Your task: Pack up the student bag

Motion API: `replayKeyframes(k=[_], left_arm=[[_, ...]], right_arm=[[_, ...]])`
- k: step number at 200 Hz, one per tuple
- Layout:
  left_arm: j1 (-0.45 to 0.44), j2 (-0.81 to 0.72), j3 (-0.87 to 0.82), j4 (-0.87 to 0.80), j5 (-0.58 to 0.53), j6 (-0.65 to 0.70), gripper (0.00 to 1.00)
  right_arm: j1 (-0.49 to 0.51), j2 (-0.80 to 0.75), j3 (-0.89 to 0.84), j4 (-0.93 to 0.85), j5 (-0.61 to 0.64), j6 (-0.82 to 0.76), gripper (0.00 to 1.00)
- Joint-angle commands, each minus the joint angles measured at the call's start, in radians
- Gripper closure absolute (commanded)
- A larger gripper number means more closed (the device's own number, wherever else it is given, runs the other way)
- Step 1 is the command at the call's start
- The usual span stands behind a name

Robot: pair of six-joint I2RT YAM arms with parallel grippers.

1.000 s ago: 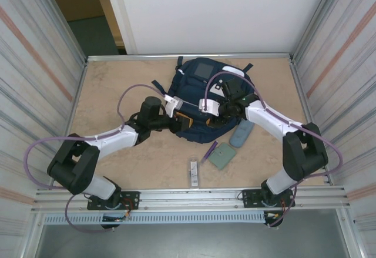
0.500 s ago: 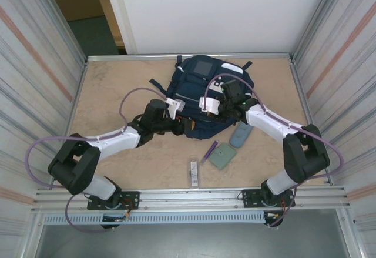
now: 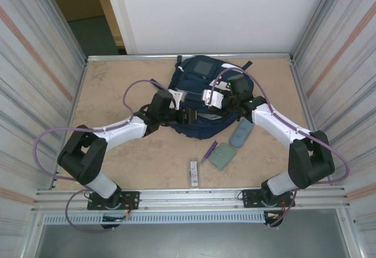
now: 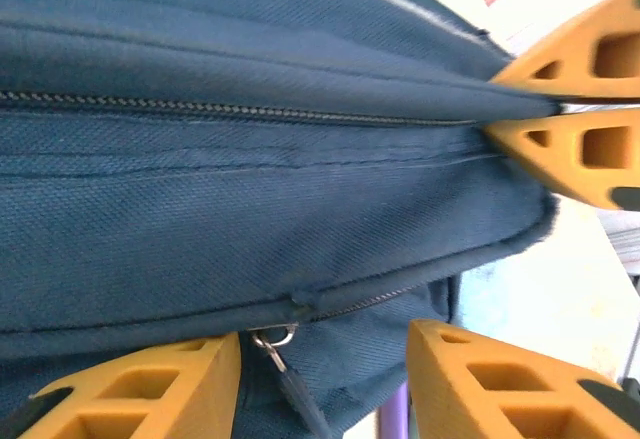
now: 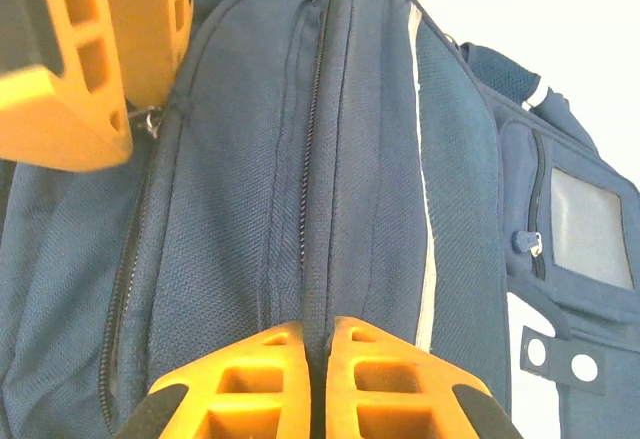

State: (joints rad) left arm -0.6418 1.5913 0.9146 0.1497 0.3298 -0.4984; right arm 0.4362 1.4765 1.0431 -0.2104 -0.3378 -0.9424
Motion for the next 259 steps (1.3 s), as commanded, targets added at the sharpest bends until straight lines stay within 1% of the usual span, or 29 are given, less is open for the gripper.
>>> replayKeyframes(k=[1,25,33,55,78,95,119,136,161,193,210,224,231,247,259], left_arm=[[-0.002,0.022,0.026,-0.056,-0.055,-0.008,0.55],[-0.004,0.013,0.013,-0.076,-0.078,-0.003,0.56],[-0.004,0.006,0.006,-0.068,-0.066,0.007,0.57],[-0.006,0.000,-0.005,-0.055,-0.026,0.035,0.62],[-0.006,-0.002,-0.036,0.003,0.015,0.042,0.66],[-0.006,0.013,-0.028,-0.012,0.022,0.068,0.71],[0.000,0.043,0.002,-0.035,0.035,0.106,0.84],[0.012,0.043,0.006,-0.030,0.048,0.130,1.00],[0.042,0.015,-0.011,-0.002,0.097,0.194,1.00],[0.076,-0.047,-0.044,-0.004,0.106,0.288,1.00],[0.082,-0.063,-0.045,-0.002,0.166,0.330,1.00],[0.082,-0.058,-0.034,-0.001,0.222,0.341,1.00],[0.079,-0.054,-0.030,0.005,0.240,0.334,1.00],[0.074,-0.044,-0.032,0.039,0.267,0.315,1.00],[0.064,-0.037,-0.026,0.049,0.274,0.314,1.00]], right_arm=[[0.000,-0.053,0.054,0.046,-0.091,0.025,1.00],[-0.003,-0.056,0.058,0.039,-0.091,0.022,1.00],[-0.004,-0.056,0.057,0.038,-0.093,0.022,1.00],[-0.007,-0.056,0.058,0.036,-0.095,0.019,1.00],[-0.009,-0.054,0.064,0.027,-0.103,0.018,1.00],[-0.010,-0.053,0.066,0.020,-0.108,0.014,1.00],[-0.010,-0.054,0.065,0.013,-0.117,0.013,1.00],[-0.009,-0.057,0.065,0.001,-0.114,0.002,1.00],[-0.009,-0.059,0.059,-0.019,-0.099,-0.018,1.00],[-0.010,-0.058,0.048,-0.042,-0.087,-0.039,1.00],[-0.010,-0.049,0.049,-0.063,-0.089,-0.037,1.00],[-0.001,-0.043,0.039,-0.055,-0.101,-0.004,0.90],[0.003,-0.041,0.032,-0.052,-0.117,0.018,0.84],[0.012,-0.040,0.011,-0.035,-0.150,0.075,0.78],[0.019,-0.039,0.007,-0.054,-0.175,0.104,0.68]])
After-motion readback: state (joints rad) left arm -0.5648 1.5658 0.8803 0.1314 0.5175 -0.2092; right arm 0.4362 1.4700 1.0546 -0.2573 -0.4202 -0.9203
